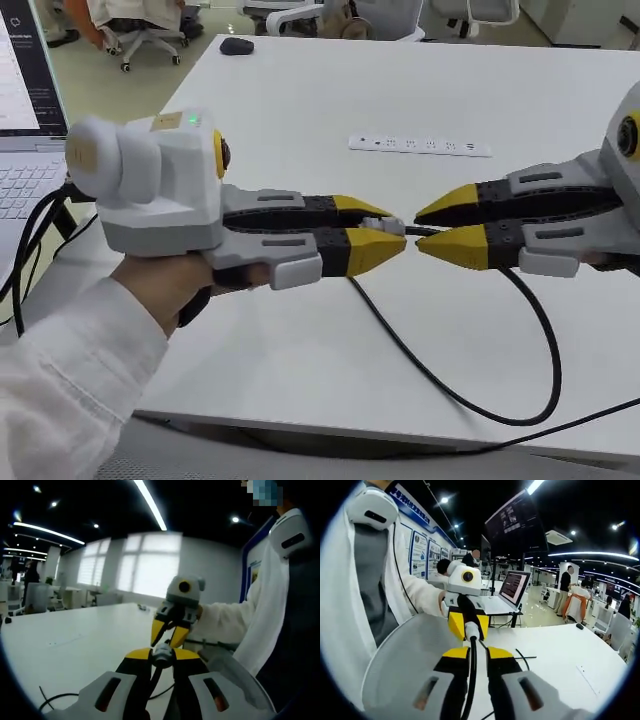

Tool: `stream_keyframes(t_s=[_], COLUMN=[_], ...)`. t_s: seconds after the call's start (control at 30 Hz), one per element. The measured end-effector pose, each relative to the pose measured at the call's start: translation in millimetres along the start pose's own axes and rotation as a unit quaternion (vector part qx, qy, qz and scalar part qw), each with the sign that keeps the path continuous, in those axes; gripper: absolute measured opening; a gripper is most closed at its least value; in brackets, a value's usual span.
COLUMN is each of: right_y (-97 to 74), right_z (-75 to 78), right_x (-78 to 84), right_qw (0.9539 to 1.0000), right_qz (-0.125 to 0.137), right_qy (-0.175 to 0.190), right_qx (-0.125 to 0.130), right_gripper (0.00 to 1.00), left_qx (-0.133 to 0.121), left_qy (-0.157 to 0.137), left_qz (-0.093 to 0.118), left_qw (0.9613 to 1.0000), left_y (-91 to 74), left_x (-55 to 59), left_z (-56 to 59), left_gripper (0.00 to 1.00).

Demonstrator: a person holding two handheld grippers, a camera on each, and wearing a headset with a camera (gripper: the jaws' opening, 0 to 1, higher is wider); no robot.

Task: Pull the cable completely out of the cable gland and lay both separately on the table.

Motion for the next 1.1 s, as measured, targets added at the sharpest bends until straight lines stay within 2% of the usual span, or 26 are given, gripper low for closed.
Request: stream_keyframes(t_s=[0.1,0.17,0.3,0.37,0.5,0.6,0.73,0.83,0.9,1.1], right_y=[4.7,5.9,6.8,7.4,8.2,7.3,5.1,0.1,-1.1,-3.0], right_z=[-0.8,-2.1,-2.5,-2.8,-2.6,-2.8,-2.2,0.6,2.9,8.0], right_x=[0.1,-1.7,-3.4,-3.6,-5.6,-7.3,-8.5,-12.4,-12.0,-8.9], right_qw=[1.0000,0.9998,0.9993,0.9989,0.9984,0.9979,0.9978,0.9960,0.9961,0.9964], right_qz=[0.004,0.015,0.037,0.046,0.056,0.064,0.066,0.089,0.087,0.083], right_qy=[0.000,-0.004,0.005,0.008,0.005,0.005,-0.001,0.011,0.012,0.014], right_qx=[-0.006,-0.010,-0.005,-0.007,-0.006,-0.009,-0.010,-0.006,-0.005,-0.002], right_gripper=[0.07,0.04,0.03,0.03,0.03,0.03,0.03,0.03,0.03,0.03], left_qx=[0.000,-0.001,-0.001,-0.003,0.001,-0.002,0.006,0.001,-0.002,-0.010], left_qy=[0.000,0.000,-0.004,0.007,0.012,0.027,0.031,0.018,0.007,0.003], left_qz=[0.003,0.005,0.012,0.015,0.019,0.026,0.030,0.031,0.039,0.038], left_qw=[1.0000,1.0000,0.9999,0.9999,0.9998,0.9993,0.9990,0.9993,0.9992,0.9992], left_y=[1.2,1.1,-1.6,-2.0,-0.9,-1.5,-0.8,-3.2,-4.4,-6.7], left_x=[-1.3,-2.4,-5.0,-5.4,-5.3,-6.3,-6.5,-7.1,-8.4,-7.8], left_z=[-0.4,-1.3,-2.1,-1.9,-0.2,-1.1,-0.6,-3.2,-5.4,-8.9], left_gripper=[0.17,0.17,0.17,0.18,0.25,0.21,0.17,0.17,0.17,0.17])
Point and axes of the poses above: the centre of the closed fingertips' face, and the gripper's own axes: y roughly forward along the fingers, z roughly to its right, x roughly out of its underside, the point moved 7 cm from there along -y, roughly backward along the fingers, and after that the axes turned 2 degrees about -z, right-handed, at the moved point
